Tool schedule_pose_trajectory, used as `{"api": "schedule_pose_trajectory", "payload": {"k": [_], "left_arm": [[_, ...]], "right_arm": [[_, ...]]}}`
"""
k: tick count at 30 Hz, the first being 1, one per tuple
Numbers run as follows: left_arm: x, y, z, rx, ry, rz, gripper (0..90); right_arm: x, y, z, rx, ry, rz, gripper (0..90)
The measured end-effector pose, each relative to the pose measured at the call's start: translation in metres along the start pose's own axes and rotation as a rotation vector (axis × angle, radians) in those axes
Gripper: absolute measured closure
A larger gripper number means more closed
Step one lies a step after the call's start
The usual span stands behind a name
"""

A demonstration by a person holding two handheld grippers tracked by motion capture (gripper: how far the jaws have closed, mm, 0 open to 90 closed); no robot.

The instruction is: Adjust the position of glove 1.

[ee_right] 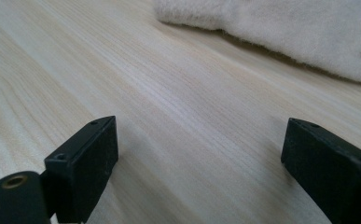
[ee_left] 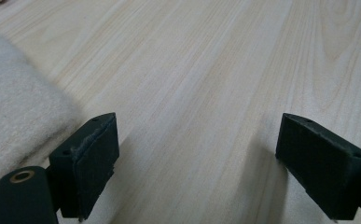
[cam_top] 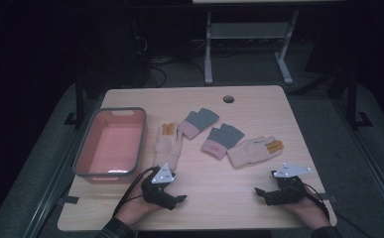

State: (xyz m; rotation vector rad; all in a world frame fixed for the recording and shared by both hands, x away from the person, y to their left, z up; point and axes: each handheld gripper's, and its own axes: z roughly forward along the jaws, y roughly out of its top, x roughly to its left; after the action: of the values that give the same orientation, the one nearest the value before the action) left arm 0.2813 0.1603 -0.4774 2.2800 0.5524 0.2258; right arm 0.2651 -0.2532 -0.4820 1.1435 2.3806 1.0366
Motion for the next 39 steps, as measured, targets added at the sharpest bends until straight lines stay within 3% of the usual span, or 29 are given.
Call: {"api": "schedule_pose_trajectory", "payload": {"k": [6, 10, 16, 23, 26, 39], "left_arm": [[0.0, 0.0, 0.0, -0.002, 0.0, -0.004, 12.5], [0.0, 0.0, 0.0, 0.0, 0.001, -0.004, 12.5], [0.0, 0.0, 0.0, -0.003, 0.002, -0.003, 12.5], [0.001, 0.002, 0.001, 0.003, 0.009, 0.003, 12.4], [0.001, 0.002, 0.001, 0.004, 0.008, -0.001, 12.4], [0.001, 0.002, 0.001, 0.004, 0.008, 0.001, 12.5]], "right_arm": [[0.0, 0.0, 0.0, 0.001, 0.005, -0.004, 10.3], [-0.003, 0.003, -0.003, 0.023, 0.015, 0.012, 15.9], [-0.009, 0.012, -0.009, 0.022, 0.025, 0.044, 42.0], [-0.015, 0.033, -0.008, 0.018, 0.029, 0.085, 79.7], [-0.018, 0.041, -0.006, 0.014, 0.032, 0.079, 89.7], [-0.033, 0.07, 0.003, -0.035, 0.014, 0.057, 89.9]]}}
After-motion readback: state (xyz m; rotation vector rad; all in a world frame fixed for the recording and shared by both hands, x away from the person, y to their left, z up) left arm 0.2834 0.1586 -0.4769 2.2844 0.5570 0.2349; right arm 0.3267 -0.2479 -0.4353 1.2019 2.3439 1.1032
